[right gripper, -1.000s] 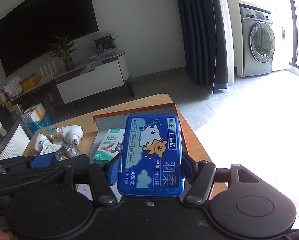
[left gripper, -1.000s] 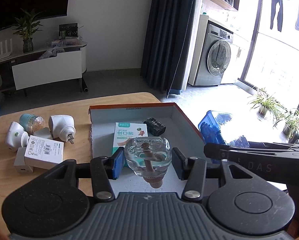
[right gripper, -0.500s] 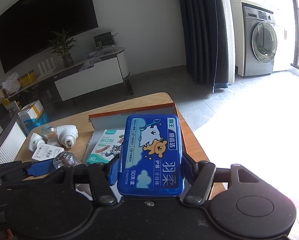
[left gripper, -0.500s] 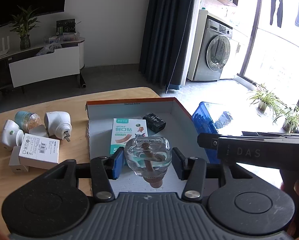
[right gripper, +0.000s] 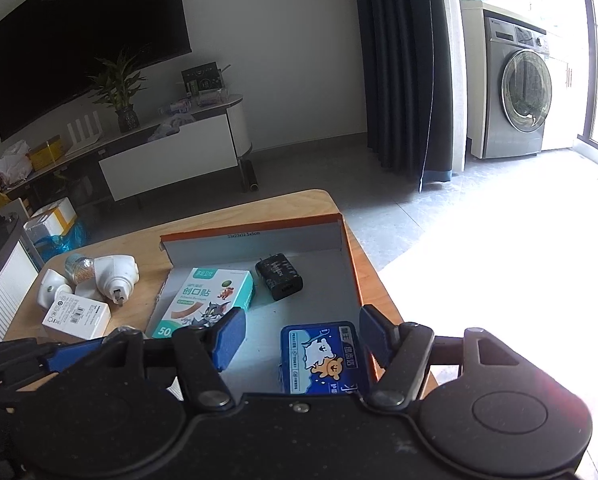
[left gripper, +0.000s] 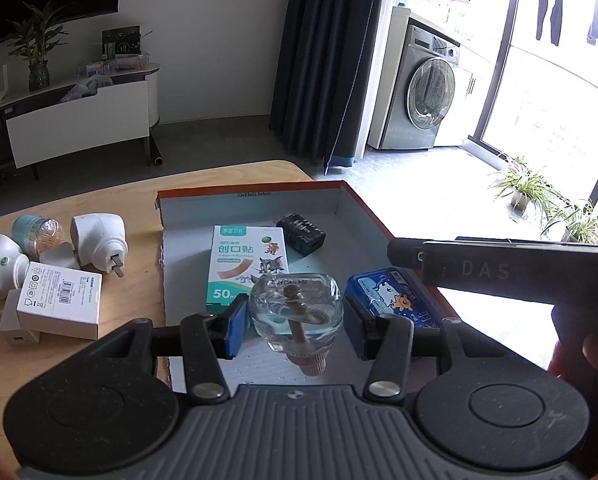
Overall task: Organize rigid objects
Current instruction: 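Release the blue box into the tray with right gripper while left gripper releases the bottle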
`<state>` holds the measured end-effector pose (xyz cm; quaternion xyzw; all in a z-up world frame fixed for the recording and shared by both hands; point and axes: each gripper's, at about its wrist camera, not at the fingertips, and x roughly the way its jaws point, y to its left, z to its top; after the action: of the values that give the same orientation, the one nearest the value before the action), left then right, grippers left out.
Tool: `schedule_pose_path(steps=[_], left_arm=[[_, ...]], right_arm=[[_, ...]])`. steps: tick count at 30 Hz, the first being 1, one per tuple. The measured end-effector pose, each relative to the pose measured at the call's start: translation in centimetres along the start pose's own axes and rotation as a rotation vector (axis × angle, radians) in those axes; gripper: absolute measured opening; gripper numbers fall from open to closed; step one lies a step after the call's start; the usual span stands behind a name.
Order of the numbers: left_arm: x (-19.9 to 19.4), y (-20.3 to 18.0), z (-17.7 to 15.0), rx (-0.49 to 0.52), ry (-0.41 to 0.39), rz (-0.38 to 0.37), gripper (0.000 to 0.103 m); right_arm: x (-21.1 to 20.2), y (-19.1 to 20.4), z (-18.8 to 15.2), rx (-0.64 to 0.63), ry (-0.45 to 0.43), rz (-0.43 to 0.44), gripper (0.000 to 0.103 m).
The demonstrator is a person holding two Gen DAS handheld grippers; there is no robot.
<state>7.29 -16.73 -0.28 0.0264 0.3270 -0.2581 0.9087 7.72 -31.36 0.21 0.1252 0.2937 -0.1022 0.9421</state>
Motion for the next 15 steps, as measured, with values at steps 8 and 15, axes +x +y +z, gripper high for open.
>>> schedule_pose_path(steps=[8, 15], left_arm=[[1.0, -0.8, 0.4, -0.004, 0.029, -0.056, 0.060], [-0.4, 0.0, 0.7, -0.035, -0.011, -0.025, 0.069]], right_arm=[[-1.0, -0.9, 0.4, 0.026, -0.037, -0.017, 0.077], [-1.9, -0.5, 0.7, 0.019, -0.065, -0.011, 0.077]])
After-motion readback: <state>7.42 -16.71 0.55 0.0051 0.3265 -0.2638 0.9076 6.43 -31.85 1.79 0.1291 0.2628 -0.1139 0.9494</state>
